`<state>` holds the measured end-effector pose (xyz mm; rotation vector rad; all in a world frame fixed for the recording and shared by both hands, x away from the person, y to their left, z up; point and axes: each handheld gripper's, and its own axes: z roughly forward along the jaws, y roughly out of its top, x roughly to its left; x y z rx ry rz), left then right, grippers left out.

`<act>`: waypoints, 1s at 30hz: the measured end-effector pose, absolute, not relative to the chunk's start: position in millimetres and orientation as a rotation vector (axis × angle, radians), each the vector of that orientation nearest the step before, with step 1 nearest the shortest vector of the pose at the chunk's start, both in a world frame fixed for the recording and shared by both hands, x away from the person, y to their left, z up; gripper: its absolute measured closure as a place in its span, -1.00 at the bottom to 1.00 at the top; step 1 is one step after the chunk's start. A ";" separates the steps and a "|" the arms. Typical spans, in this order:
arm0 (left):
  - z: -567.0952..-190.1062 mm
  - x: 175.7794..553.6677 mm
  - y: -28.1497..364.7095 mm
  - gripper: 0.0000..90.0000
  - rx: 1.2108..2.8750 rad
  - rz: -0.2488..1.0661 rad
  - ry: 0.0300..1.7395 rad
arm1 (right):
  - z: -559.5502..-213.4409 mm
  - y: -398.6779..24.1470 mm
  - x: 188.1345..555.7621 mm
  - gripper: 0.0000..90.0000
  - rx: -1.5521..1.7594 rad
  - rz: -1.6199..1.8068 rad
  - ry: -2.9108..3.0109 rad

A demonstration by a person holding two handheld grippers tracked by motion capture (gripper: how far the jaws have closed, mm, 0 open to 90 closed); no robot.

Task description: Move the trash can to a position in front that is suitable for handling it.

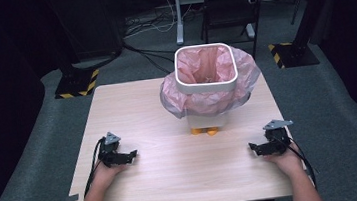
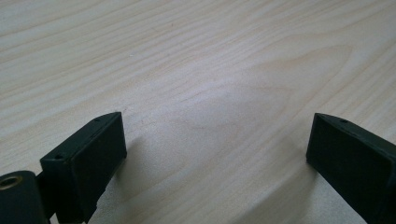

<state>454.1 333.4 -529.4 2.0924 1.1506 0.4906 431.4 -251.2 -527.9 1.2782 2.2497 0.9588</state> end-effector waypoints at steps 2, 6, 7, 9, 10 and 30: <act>-529.2 454.0 333.7 -0.87 2.088 0.493 1.156 | -527.8 -251.1 431.1 -0.93 1.279 0.958 2.249; -529.1 453.7 334.2 -0.85 2.087 0.495 1.152 | -527.4 -250.9 427.7 -0.78 1.262 0.980 2.247; -529.1 453.5 334.2 -0.84 2.086 0.495 1.153 | -527.1 -251.0 426.8 -0.72 1.248 0.989 2.250; -528.8 453.1 334.6 -0.83 2.088 0.495 1.151 | -526.8 -250.6 425.2 -0.66 1.240 1.003 2.251; -528.6 452.9 334.7 -0.82 2.088 0.493 1.149 | -526.8 -250.3 425.0 -0.64 1.240 1.003 2.249; -521.4 447.0 331.2 -0.33 2.128 0.464 1.115 | -520.4 -251.8 420.3 -0.16 1.271 0.971 2.251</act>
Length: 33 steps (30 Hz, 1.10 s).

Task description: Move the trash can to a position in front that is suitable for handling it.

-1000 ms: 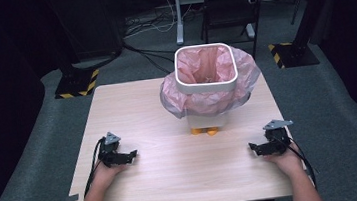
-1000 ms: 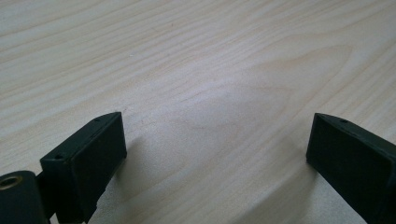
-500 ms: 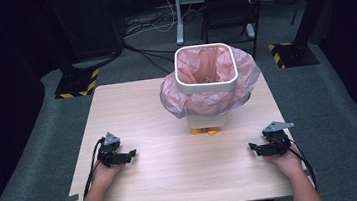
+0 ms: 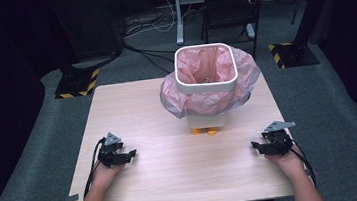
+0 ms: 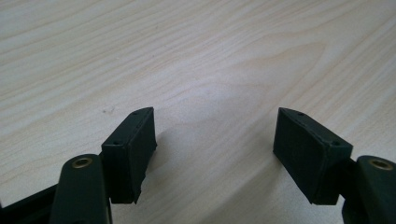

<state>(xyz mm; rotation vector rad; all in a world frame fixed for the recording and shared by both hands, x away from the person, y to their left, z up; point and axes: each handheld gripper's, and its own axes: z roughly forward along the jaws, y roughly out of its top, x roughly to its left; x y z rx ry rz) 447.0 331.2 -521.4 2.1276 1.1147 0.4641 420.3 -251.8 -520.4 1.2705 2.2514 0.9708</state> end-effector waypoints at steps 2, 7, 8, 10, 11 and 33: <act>-520.7 446.5 331.4 -0.32 2.125 0.450 1.121 | -519.6 -252.5 420.0 -0.11 1.280 0.961 2.248; -517.7 444.5 331.2 -0.27 2.113 0.410 1.113 | -515.4 -252.9 419.9 -0.01 1.306 0.967 2.253; -516.8 444.2 331.5 -0.26 2.110 0.404 1.107 | -514.0 -252.6 419.7 0.01 1.305 0.978 2.252; -515.0 443.2 331.5 -0.21 2.097 0.387 1.104 | -510.8 -251.7 419.5 0.04 1.292 0.991 2.254; -514.1 442.8 331.7 -0.20 2.097 0.381 1.101 | -509.4 -251.0 418.9 0.06 1.280 0.995 2.261; -471.5 439.8 313.6 -0.22 2.029 0.357 1.031 | -478.0 -241.9 413.8 -0.13 1.201 1.029 2.199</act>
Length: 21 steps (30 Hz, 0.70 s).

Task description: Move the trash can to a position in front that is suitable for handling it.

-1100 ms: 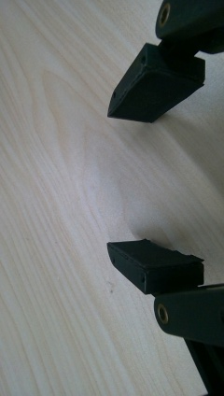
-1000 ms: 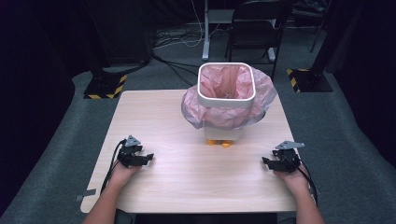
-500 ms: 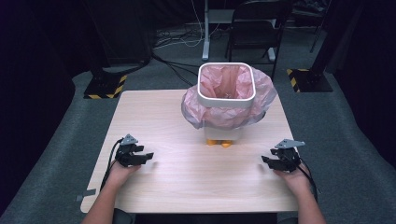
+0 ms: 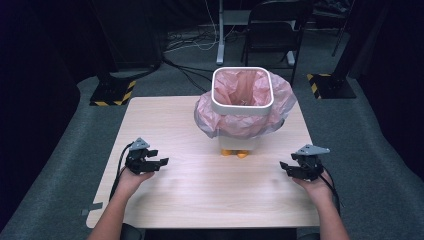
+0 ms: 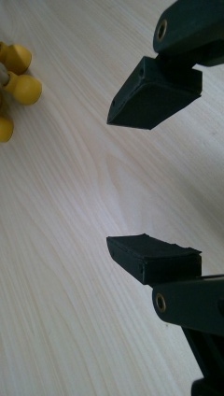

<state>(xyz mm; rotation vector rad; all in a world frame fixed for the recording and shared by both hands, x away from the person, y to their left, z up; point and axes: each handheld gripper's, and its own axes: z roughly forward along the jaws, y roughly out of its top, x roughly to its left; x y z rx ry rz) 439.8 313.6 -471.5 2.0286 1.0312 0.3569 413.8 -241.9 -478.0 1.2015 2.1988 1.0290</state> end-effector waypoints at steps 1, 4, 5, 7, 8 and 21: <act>-471.5 439.8 313.6 -0.23 2.029 0.357 1.031 | -476.6 -242.0 413.8 -0.13 1.209 1.038 2.197; -468.3 440.2 308.0 -0.24 2.048 0.369 1.010 | -473.9 -241.3 413.7 -0.13 1.208 1.033 2.190; -467.3 440.4 306.4 -0.23 2.048 0.367 1.008 | -471.7 -240.0 413.1 -0.13 1.201 1.039 2.188; -464.1 441.4 302.6 -0.22 2.052 0.369 0.991 | -470.2 -238.7 412.8 -0.13 1.200 1.045 2.193; -462.8 442.0 301.4 -0.19 2.053 0.357 0.991 | -469.6 -238.2 412.9 -0.13 1.200 1.046 2.196; -445.5 448.9 282.4 -0.12 2.065 0.335 0.933 | -459.6 -238.9 416.1 -0.13 1.207 1.069 2.200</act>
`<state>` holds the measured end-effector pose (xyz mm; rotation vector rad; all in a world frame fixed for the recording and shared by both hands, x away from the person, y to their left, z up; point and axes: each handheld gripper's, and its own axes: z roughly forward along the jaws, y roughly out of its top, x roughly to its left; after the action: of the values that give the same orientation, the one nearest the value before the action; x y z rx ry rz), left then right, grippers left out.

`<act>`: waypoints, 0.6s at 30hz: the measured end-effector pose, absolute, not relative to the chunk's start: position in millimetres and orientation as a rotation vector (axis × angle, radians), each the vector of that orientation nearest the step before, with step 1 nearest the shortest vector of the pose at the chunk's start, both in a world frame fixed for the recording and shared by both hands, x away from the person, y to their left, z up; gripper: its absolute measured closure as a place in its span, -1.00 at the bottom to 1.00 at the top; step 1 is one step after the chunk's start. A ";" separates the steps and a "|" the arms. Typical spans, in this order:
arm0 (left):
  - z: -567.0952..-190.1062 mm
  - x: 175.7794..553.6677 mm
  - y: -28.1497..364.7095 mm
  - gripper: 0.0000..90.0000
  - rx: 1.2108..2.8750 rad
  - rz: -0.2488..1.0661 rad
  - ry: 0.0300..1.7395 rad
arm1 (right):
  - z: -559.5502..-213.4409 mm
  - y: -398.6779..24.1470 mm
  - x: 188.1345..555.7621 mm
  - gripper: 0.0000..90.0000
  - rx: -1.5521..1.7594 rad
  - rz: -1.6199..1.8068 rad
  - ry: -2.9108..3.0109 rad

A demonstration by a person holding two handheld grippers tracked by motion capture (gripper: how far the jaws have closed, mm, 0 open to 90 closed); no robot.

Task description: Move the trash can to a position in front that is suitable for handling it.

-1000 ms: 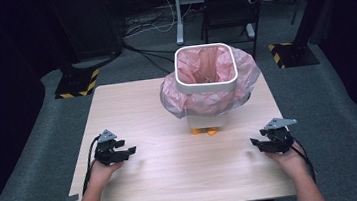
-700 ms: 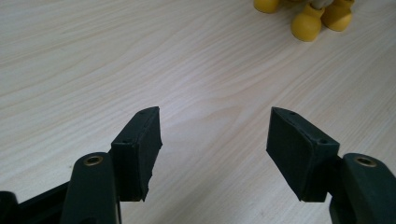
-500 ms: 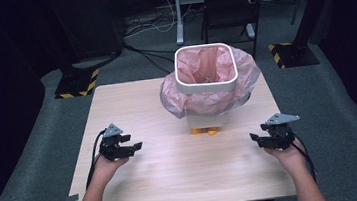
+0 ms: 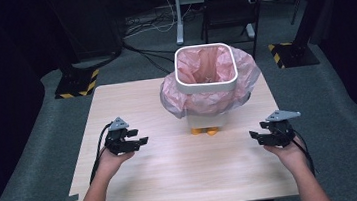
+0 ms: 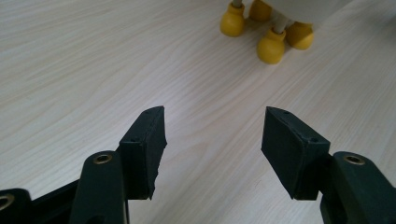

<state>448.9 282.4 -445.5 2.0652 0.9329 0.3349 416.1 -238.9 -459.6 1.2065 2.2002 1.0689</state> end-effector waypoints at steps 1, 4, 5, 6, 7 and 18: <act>-442.0 450.3 278.7 -0.12 2.072 0.322 0.922 | -458.7 -238.7 416.1 -0.13 1.206 1.069 2.201; -438.5 451.4 274.7 -0.14 2.079 0.314 0.914 | -457.1 -238.3 416.3 -0.13 1.203 1.073 2.201; -434.6 452.5 271.2 -0.15 2.081 0.318 0.899 | -455.3 -237.0 416.5 -0.13 1.201 1.072 2.200; -434.6 452.5 271.2 -0.14 2.081 0.318 0.899 | -454.2 -236.5 416.6 -0.13 1.193 1.074 2.199; -430.8 452.7 268.5 -0.12 2.075 0.323 0.884 | -452.8 -235.8 416.7 -0.13 1.195 1.077 2.202; -413.8 457.7 257.1 -0.14 2.021 0.284 0.861 | -427.0 -229.7 421.7 -0.12 1.148 1.118 2.185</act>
<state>457.7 257.1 -413.8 2.0210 0.8611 0.2844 421.7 -229.7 -427.0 1.1477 2.1847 1.1184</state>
